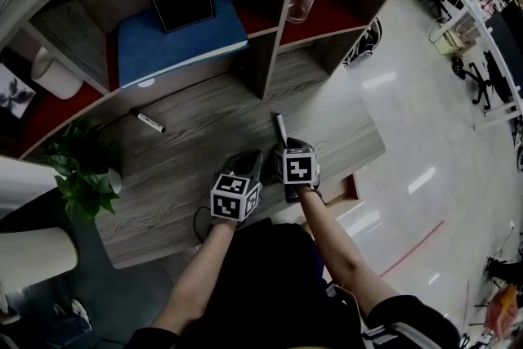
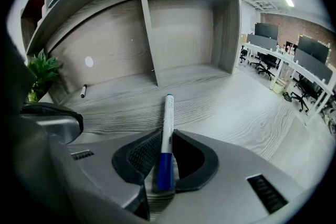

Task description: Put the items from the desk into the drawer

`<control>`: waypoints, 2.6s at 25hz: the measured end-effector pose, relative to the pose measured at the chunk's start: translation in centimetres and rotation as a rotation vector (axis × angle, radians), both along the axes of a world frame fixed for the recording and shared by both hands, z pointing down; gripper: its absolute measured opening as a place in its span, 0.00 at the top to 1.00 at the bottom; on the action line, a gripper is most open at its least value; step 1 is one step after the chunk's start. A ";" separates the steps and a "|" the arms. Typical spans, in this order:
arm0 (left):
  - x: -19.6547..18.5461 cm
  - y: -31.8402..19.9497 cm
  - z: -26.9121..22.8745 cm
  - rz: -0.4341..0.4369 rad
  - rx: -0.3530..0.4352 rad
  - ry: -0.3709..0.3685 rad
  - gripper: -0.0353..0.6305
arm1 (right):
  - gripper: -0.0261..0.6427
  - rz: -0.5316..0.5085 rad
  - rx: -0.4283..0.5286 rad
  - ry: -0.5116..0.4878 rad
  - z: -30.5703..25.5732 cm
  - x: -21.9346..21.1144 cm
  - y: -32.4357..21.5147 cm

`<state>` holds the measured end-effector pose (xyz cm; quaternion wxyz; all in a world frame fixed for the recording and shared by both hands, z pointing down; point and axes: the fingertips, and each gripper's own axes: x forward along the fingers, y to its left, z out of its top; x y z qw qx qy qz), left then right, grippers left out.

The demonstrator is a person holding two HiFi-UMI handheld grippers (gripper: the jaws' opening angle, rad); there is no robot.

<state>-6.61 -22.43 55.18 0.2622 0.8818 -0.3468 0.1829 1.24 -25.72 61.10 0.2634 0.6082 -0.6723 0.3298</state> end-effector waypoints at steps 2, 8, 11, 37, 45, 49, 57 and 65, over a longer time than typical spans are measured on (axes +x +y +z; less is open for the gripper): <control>0.3 0.2 0.1 0.006 -0.005 0.004 0.95 | 0.88 0.002 0.008 -0.005 -0.3 0.0 0.2; 1.5 0.7 0.0 0.025 -0.012 0.019 0.95 | 0.88 0.020 0.043 -0.024 -1.6 0.9 0.6; 2.4 0.9 -0.1 0.044 -0.009 0.020 0.95 | 0.88 0.040 0.064 -0.023 -2.0 1.9 0.8; 16.1 8.7 -0.7 0.202 -0.030 0.028 0.95 | 0.88 0.244 0.109 -0.075 -4.5 15.3 11.1; 19.4 11.1 -0.3 0.169 -0.039 0.015 0.95 | 0.88 0.255 0.111 -0.084 -4.5 19.5 14.7; 21.2 12.4 -0.3 0.152 -0.033 0.004 0.95 | 0.88 0.246 0.101 -0.092 -4.1 21.5 16.6; 23.7 15.2 0.5 0.096 -0.027 -0.009 0.95 | 0.88 0.209 0.092 -0.116 -3.2 24.2 19.4; 25.1 18.2 1.7 0.044 -0.025 -0.026 0.95 | 0.88 0.149 0.063 -0.141 -1.5 25.2 22.4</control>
